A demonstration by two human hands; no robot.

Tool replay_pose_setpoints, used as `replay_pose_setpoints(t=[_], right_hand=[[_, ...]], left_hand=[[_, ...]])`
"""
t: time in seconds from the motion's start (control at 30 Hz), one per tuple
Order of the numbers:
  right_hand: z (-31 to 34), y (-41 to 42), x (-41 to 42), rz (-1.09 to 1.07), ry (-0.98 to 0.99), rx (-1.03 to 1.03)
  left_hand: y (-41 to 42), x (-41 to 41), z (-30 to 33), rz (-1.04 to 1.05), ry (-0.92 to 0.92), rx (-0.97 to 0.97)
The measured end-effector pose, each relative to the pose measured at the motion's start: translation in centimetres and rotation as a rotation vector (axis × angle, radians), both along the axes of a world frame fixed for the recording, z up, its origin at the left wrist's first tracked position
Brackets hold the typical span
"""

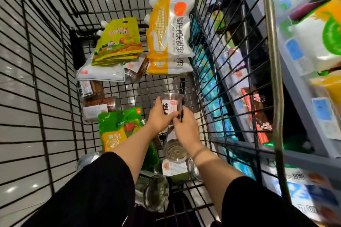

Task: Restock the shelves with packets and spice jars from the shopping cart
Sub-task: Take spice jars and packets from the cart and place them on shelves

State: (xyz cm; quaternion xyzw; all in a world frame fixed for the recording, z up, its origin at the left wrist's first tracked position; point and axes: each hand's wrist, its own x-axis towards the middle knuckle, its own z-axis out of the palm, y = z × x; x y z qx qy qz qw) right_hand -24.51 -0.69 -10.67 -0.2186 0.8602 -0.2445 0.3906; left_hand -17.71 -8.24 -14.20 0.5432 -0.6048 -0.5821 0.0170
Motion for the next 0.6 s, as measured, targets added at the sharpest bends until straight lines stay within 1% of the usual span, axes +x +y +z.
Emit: replay_pose_setpoints(t=[0.07, 0.13, 0.17, 0.23, 0.3, 0.4, 0.5, 0.6], right_hand=[[0.9, 0.2, -0.1, 0.048, 0.081, 0.191], [1.9, 0.6, 0.3, 0.184, 0.046, 0.353], [2.2, 0.7, 0.7, 0.246, 0.025, 0.409], [2.4, 1.1, 1.2, 0.269, 0.042, 0.443], [2.8, 1.4, 1.2, 0.223, 0.073, 0.39], [4.0, 1.6, 0.7, 0.144, 0.072, 0.228], [6.2, 0.9, 0.0, 0.058, 0.072, 0.007], [8.7, -0.2, 0.0, -0.082, 0.044, -0.221]], left_hand=[[-0.2, 0.6, 0.9, 0.047, 0.042, -0.017], [-0.8, 1.4, 2.0, 0.105, 0.075, -0.038], [-1.1, 1.8, 2.7, 0.112, 0.085, -0.054], [-1.8, 2.5, 4.0, 0.119, 0.112, -0.077], [-2.5, 3.4, 5.3, 0.122, 0.147, -0.094], [-3.0, 4.8, 6.8, 0.148, 0.178, -0.115], [-3.4, 6.0, 8.6, 0.204, 0.188, -0.163], [-3.6, 6.9, 10.7, 0.239, 0.212, -0.219]])
